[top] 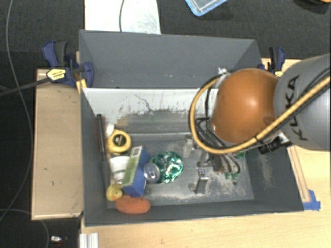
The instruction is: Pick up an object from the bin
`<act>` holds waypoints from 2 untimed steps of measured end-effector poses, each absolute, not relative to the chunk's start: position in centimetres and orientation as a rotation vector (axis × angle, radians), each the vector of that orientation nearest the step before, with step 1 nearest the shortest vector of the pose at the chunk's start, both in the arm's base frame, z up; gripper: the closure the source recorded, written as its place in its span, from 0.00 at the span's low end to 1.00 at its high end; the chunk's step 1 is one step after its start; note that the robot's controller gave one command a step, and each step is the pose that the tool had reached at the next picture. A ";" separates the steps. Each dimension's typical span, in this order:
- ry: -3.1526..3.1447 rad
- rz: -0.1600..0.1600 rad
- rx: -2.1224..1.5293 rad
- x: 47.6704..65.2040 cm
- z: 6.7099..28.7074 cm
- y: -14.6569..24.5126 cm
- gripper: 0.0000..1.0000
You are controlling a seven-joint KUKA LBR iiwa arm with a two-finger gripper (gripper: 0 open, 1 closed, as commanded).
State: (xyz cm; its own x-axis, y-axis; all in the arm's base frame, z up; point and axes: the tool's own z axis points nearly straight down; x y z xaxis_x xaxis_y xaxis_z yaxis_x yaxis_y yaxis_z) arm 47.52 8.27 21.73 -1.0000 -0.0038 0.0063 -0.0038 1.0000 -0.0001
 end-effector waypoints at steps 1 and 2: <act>-3.144 -0.001 -0.001 47.7 22.1 8.2 0.00; -3.140 -0.001 0.208 50.5 16.0 9.4 0.00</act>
Offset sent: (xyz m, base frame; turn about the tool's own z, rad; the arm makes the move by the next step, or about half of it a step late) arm 0.0643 0.0265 -0.1473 -0.3088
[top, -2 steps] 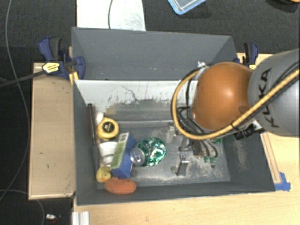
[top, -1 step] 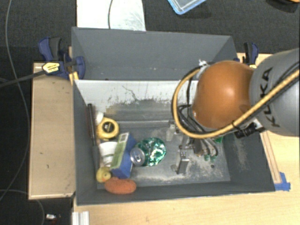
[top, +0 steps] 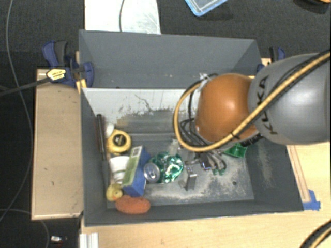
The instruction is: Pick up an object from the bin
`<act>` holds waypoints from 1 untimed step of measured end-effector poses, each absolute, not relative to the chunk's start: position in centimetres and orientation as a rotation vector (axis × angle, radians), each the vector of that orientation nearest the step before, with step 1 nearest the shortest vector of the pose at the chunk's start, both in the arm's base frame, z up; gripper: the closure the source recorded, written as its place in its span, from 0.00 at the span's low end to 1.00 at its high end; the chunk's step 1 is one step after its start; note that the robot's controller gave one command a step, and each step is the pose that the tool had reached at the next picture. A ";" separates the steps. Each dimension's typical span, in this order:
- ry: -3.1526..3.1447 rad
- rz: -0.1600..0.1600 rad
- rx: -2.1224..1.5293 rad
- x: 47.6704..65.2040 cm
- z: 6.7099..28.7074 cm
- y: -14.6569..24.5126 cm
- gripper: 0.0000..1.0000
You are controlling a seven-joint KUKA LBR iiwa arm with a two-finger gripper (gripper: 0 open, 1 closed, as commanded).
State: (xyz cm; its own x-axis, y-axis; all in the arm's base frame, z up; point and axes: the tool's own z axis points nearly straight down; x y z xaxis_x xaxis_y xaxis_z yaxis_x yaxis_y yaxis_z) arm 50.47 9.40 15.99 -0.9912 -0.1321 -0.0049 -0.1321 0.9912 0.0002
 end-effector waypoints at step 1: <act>3.073 0.000 -0.603 54.7 16.0 11.5 0.00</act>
Offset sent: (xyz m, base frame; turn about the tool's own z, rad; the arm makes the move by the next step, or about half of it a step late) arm 0.0480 0.0115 -0.0388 -0.4110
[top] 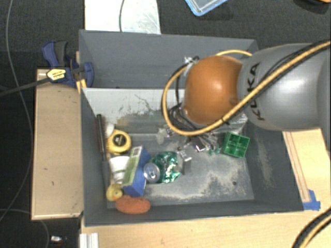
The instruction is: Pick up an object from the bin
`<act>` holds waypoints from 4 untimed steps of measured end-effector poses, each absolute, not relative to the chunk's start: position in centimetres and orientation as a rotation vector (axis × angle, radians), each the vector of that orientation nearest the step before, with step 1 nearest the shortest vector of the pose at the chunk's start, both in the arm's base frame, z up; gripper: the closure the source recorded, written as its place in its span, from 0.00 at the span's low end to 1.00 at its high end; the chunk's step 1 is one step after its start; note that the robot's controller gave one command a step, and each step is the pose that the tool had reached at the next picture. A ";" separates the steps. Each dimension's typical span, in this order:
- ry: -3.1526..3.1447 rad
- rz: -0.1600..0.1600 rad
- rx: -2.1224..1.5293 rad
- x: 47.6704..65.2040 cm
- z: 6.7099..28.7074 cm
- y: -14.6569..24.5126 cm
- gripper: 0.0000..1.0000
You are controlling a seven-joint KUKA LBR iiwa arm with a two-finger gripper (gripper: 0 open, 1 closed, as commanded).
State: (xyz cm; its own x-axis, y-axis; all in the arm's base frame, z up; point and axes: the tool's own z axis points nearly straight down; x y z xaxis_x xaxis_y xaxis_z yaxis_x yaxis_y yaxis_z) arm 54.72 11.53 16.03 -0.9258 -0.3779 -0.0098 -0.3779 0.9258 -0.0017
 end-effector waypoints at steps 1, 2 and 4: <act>3.031 0.000 -0.812 55.2 13.2 10.9 0.00; 2.901 -0.003 -1.169 55.0 8.9 9.7 0.00; 2.898 0.001 -1.194 55.1 7.1 9.3 1.00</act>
Offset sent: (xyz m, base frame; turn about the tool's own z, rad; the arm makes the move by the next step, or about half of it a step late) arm 0.0009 -0.0239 -0.0903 -0.4522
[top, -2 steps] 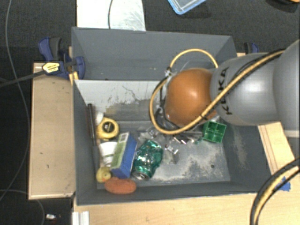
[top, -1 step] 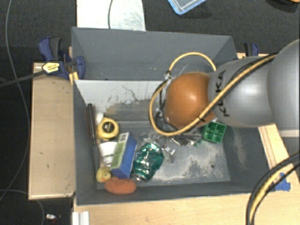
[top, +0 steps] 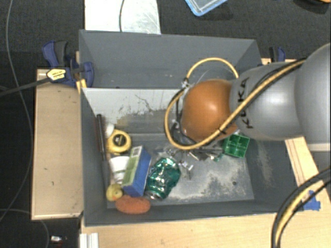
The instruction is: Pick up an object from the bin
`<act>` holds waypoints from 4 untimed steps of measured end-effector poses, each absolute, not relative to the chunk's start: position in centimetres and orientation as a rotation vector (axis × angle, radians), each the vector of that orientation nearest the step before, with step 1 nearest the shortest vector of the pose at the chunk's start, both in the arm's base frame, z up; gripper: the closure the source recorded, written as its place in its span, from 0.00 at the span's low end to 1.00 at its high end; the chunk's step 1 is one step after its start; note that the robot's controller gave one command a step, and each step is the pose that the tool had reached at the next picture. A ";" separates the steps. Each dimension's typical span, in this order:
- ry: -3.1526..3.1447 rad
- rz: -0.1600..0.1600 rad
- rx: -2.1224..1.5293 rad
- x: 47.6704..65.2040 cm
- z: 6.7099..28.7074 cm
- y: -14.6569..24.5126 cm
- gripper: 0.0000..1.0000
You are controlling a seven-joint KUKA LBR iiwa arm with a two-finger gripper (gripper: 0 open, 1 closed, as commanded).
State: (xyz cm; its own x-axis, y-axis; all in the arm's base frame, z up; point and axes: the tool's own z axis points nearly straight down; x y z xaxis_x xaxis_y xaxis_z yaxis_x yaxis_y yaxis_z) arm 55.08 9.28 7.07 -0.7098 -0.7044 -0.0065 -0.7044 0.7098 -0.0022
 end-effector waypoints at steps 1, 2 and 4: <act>2.899 0.002 -1.190 55.1 7.1 9.3 1.00; 2.900 0.002 -1.188 55.0 8.3 9.3 1.00; 2.906 0.005 -1.181 55.0 16.1 9.3 1.00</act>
Offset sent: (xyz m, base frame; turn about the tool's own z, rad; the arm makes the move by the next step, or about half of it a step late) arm -0.0001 0.0002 0.0260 0.0014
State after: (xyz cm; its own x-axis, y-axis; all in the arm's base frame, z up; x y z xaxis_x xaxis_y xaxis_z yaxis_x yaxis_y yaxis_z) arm 54.98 9.32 16.11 -0.7167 -0.6974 -0.0053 -0.6974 0.7167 0.0013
